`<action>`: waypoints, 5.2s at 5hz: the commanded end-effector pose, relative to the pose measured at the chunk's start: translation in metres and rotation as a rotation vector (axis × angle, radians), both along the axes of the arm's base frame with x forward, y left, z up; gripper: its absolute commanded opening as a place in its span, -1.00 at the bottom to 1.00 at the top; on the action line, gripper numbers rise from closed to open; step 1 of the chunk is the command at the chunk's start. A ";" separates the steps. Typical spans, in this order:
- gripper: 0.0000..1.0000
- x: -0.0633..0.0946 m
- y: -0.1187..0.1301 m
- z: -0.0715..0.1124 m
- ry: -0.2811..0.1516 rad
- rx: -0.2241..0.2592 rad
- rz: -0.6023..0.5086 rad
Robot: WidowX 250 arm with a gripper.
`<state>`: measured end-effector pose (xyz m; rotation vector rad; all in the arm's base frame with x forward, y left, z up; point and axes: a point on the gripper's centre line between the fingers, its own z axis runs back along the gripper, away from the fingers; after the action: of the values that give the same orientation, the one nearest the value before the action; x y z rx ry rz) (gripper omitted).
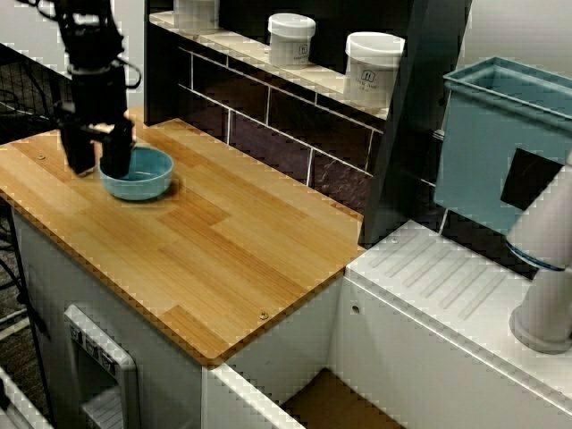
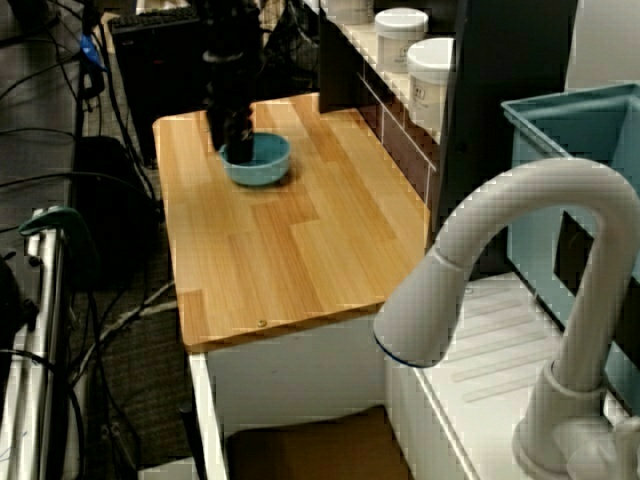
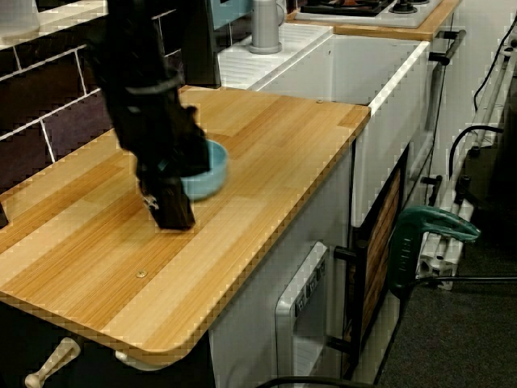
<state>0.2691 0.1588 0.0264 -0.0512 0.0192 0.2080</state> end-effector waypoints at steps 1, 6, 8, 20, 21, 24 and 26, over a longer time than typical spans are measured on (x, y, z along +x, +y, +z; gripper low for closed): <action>1.00 -0.016 0.016 0.021 -0.064 0.039 0.026; 1.00 -0.001 -0.025 0.037 -0.087 -0.020 0.037; 1.00 -0.005 -0.052 0.031 -0.066 -0.034 0.053; 1.00 -0.009 -0.157 0.070 -0.065 -0.092 -0.057; 1.00 -0.006 -0.169 0.063 -0.100 -0.037 -0.069; 0.18 0.011 -0.183 0.053 -0.112 -0.024 -0.067; -1.00 0.007 -0.182 0.041 -0.104 -0.006 -0.073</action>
<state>0.2814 -0.0289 0.0578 -0.0655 -0.0588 0.1346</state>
